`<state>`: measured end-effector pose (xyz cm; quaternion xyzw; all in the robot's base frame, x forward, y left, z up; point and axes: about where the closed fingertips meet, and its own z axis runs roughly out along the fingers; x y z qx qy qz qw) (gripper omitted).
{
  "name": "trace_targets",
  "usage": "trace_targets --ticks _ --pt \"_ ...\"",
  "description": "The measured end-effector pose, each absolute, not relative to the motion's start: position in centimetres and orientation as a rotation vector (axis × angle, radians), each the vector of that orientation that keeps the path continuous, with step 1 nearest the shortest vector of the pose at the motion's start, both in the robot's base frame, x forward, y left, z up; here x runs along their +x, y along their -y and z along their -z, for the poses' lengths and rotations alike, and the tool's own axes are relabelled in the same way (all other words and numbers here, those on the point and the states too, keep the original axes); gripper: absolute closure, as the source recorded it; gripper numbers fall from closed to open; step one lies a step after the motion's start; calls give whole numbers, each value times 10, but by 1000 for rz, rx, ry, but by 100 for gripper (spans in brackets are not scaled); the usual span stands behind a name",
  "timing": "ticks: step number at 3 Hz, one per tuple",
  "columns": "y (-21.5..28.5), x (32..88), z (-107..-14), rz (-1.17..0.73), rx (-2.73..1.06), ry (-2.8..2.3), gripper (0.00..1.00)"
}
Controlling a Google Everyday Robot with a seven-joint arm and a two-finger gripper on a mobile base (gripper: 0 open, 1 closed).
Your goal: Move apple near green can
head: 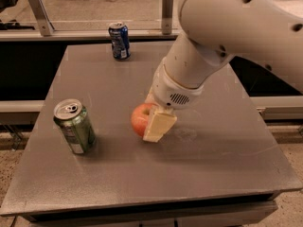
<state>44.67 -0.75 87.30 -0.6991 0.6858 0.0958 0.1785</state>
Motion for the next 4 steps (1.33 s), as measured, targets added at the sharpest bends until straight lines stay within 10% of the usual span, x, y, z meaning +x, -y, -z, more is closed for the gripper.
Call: trace_targets --ticks 2,4 --pt "-56 447 -863 -317 -2023 -1930 97" --pt "-76 444 -855 -314 -2023 -1927 43"
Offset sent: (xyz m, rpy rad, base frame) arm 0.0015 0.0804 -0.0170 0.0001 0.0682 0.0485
